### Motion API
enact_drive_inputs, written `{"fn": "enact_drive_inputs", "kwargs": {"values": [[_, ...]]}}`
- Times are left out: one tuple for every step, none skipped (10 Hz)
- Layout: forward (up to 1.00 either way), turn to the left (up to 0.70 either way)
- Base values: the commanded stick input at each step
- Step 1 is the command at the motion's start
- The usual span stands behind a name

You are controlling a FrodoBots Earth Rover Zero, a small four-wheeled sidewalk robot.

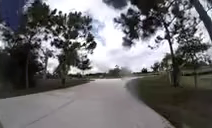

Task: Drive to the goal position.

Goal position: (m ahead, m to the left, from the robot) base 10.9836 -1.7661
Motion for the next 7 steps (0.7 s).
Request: {"fn": "enact_drive_inputs", "kwargs": {"values": [[0.6, 0.01], [0.6, 0.01], [0.6, 0.01], [0.6, 0.01], [0.6, 0.01], [0.6, 0.01], [0.6, 0.01]]}}
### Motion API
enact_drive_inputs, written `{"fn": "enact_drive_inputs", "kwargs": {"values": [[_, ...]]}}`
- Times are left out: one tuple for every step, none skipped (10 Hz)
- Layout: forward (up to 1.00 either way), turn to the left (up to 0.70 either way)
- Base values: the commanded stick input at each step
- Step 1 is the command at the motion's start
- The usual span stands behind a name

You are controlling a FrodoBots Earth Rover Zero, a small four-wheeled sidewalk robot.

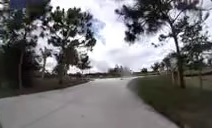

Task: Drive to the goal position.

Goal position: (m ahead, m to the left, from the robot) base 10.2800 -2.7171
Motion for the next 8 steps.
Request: {"fn": "enact_drive_inputs", "kwargs": {"values": [[0.62, 0.01], [0.6, 0.01], [0.6, 0.01], [0.6, 0.01], [0.6, -0.05], [0.6, -0.12], [0.6, -0.13], [0.6, 0.0]]}}
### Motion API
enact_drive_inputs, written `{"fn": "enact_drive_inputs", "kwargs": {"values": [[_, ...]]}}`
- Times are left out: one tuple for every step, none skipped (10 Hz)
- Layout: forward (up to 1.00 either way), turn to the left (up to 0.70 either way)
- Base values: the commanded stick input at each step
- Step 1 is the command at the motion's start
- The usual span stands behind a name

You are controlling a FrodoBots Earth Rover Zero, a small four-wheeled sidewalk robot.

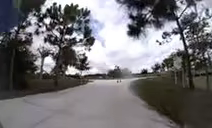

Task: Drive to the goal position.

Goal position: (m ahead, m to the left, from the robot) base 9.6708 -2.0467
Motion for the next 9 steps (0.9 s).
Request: {"fn": "enact_drive_inputs", "kwargs": {"values": [[0.6, 0.01], [0.6, 0.01], [0.6, 0.01], [0.6, 0.01], [0.6, 0.01], [0.6, 0.01], [0.6, 0.01], [0.61, -0.01], [0.6, -0.12]]}}
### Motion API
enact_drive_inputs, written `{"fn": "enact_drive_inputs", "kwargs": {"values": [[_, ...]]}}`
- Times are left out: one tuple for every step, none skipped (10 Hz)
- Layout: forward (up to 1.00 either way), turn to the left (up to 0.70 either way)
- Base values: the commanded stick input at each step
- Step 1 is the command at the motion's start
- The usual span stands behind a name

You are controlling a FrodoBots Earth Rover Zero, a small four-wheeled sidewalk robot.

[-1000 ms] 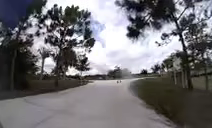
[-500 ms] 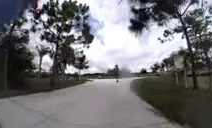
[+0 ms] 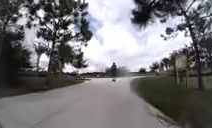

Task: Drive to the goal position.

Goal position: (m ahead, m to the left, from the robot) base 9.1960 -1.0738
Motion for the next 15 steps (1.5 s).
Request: {"fn": "enact_drive_inputs", "kwargs": {"values": [[0.6, -0.14], [0.6, -0.14], [0.6, -0.14], [0.6, -0.14], [0.6, -0.14], [0.6, -0.14], [0.6, -0.14], [0.6, -0.14], [0.6, -0.03], [0.6, 0.01], [0.6, 0.01], [0.6, 0.01], [0.6, 0.01], [0.6, 0.01], [0.6, 0.01]]}}
